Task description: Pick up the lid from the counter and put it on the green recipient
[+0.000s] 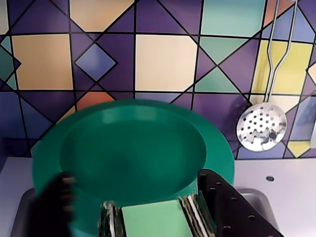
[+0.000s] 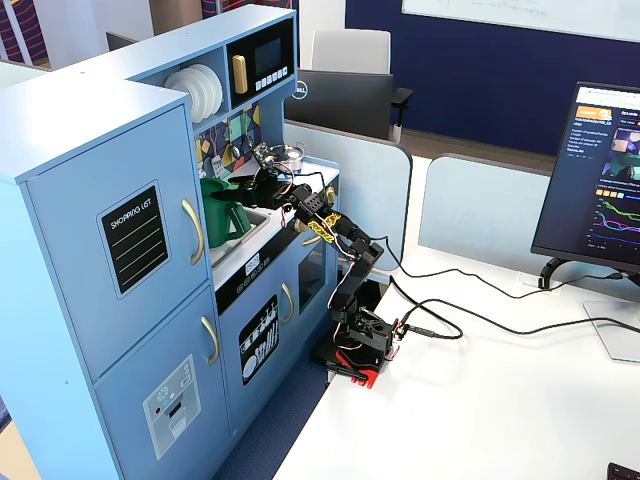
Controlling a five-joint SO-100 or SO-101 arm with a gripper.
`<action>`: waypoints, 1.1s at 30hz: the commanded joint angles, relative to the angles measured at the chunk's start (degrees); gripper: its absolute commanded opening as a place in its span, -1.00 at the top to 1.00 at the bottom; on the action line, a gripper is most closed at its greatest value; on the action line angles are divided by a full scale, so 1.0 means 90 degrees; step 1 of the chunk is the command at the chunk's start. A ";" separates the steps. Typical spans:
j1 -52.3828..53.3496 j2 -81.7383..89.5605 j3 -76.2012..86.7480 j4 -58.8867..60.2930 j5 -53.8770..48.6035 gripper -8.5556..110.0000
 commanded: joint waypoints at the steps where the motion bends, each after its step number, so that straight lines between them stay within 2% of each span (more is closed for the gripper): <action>1: 0.0088 0.0957 -0.0391 0.0557 -0.0313 0.30; 6: 0.0137 0.2637 0.0664 0.2490 -0.0371 0.34; 8: 0.0215 0.3320 0.1445 0.2871 -0.0342 0.33; 19: 0.0322 0.5684 0.5674 0.3203 0.0225 0.45; 24: 0.0186 0.6533 0.7744 0.3564 -0.0430 0.71; 26: 0.0107 0.6855 0.8438 0.3633 -0.0293 0.78; 30: -0.0078 0.7354 0.9434 0.3867 0.0371 0.76; 33: -0.0059 0.7490 0.9912 0.4443 0.0186 0.75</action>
